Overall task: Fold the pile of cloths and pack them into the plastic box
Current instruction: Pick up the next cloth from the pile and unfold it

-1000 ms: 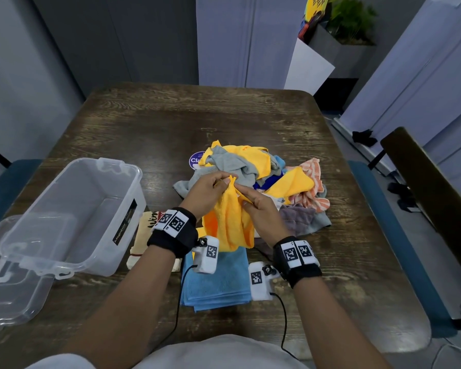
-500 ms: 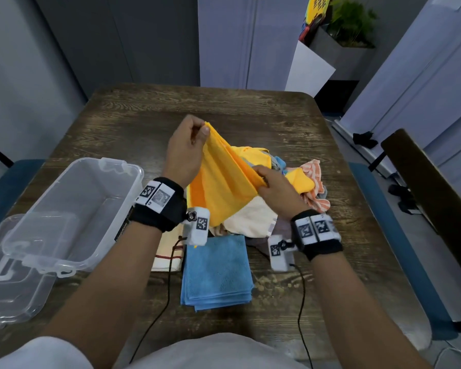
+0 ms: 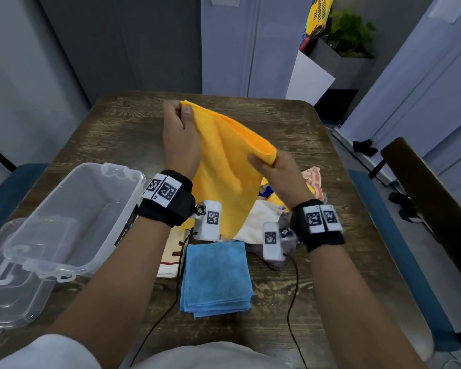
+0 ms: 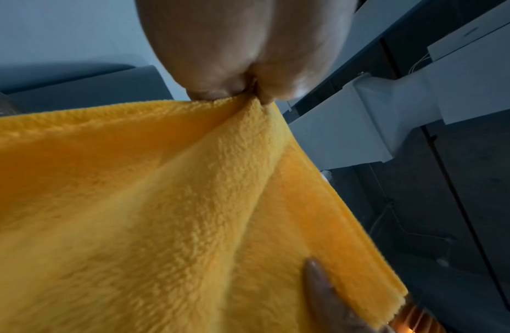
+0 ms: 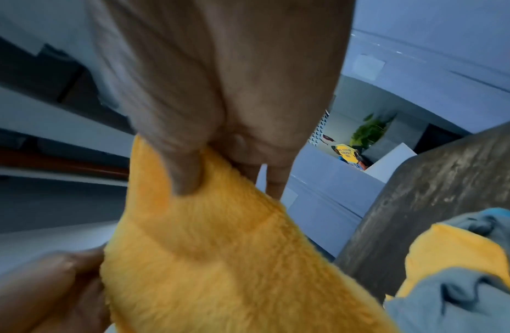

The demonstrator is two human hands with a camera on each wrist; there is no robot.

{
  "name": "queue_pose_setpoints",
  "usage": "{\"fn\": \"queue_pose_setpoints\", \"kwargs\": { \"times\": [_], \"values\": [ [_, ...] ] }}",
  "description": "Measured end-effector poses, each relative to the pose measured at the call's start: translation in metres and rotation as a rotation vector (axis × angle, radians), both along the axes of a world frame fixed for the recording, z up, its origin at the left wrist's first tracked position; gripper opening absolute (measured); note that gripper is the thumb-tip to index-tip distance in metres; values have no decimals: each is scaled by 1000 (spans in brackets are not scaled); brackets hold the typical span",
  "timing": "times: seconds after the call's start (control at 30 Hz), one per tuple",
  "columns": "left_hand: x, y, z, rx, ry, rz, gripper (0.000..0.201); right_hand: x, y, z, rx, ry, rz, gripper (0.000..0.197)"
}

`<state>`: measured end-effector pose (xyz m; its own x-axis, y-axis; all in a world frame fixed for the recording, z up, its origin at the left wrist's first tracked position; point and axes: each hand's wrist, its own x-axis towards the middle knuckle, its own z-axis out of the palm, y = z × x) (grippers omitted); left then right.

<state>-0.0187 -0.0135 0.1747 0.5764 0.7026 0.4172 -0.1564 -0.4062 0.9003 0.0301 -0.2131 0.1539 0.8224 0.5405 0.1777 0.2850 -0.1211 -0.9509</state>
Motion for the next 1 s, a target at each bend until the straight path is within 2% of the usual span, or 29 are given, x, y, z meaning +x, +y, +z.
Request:
{"fn": "queue_pose_setpoints", "kwargs": {
  "times": [0.07,0.13,0.27,0.37,0.43,0.5,0.57,0.63,0.73,0.8,0.9,0.93,1.0],
  "values": [
    [-6,0,-3,12,7,7,11,-4,1,-2,94,42,-53,18],
    [-14,-3,-6,37,21,15,10,-5,-1,4,143,79,-82,25],
    [-19,-9,-16,6,25,55,9,-3,-1,7,186,166,-62,24],
    [-18,-1,-33,-16,236,35,13,-3,3,2,195,339,-28,24],
    [-18,5,-50,65,394,-5,24,-6,7,-2,139,382,28,27],
    [-19,1,-61,198,396,-87,40,-8,11,-6,95,404,70,28],
    [-18,-12,-65,323,342,-290,55,-12,14,-3,73,426,52,32],
    [-15,-22,-64,353,339,-453,62,-17,16,3,30,423,10,46],
    [-9,-17,-62,277,333,-527,49,-19,12,10,-56,389,-23,61],
    [-8,-16,-59,238,347,-586,35,-16,8,9,-64,394,32,64],
    [-6,-19,-54,208,337,-638,19,-14,6,5,-112,434,120,86],
    [-5,-19,-52,192,331,-673,19,-15,4,5,-112,430,134,86],
    [-3,-17,-46,118,348,-784,25,-13,-1,7,-119,395,130,66]
  ]
}}
